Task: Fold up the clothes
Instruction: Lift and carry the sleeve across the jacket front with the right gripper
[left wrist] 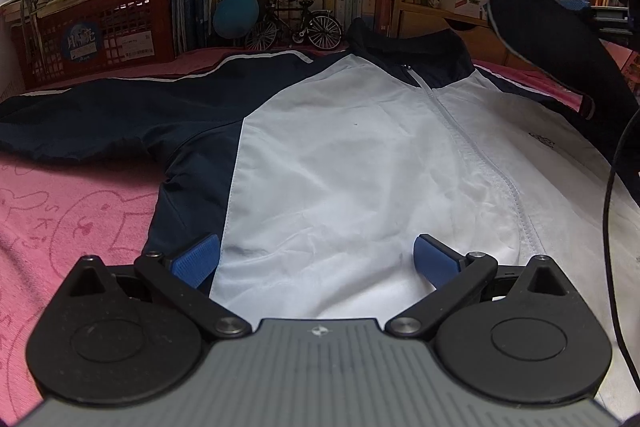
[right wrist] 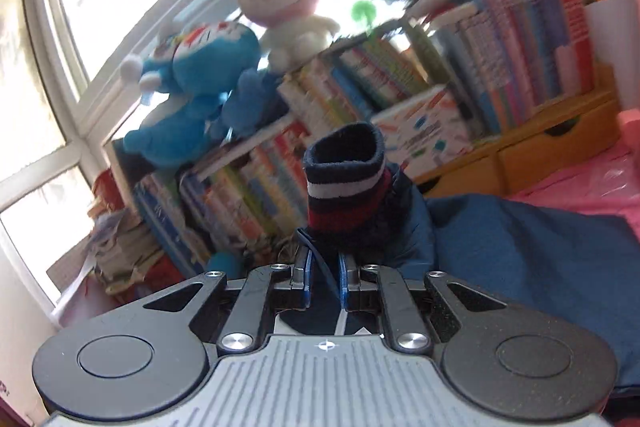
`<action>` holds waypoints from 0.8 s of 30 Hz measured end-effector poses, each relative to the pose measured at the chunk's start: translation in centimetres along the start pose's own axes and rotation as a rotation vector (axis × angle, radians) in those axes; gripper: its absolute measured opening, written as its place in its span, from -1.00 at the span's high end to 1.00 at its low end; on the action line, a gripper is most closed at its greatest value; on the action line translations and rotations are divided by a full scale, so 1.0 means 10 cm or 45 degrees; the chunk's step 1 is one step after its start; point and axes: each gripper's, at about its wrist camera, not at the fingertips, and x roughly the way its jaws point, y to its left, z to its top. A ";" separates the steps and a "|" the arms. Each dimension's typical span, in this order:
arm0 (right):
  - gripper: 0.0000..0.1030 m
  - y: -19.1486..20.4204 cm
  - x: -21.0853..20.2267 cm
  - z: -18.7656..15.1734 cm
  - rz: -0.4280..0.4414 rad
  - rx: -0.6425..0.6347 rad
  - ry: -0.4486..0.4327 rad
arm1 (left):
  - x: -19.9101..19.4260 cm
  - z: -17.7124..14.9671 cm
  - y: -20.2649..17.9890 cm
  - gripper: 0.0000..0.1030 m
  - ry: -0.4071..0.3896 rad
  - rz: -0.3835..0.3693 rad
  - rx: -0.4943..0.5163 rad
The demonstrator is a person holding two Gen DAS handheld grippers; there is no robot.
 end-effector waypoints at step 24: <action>-0.16 -0.16 -0.81 -1.12 -0.628 -0.621 0.107 | 0.78 1.10 -0.15 -1.00 -0.029 -0.462 -0.331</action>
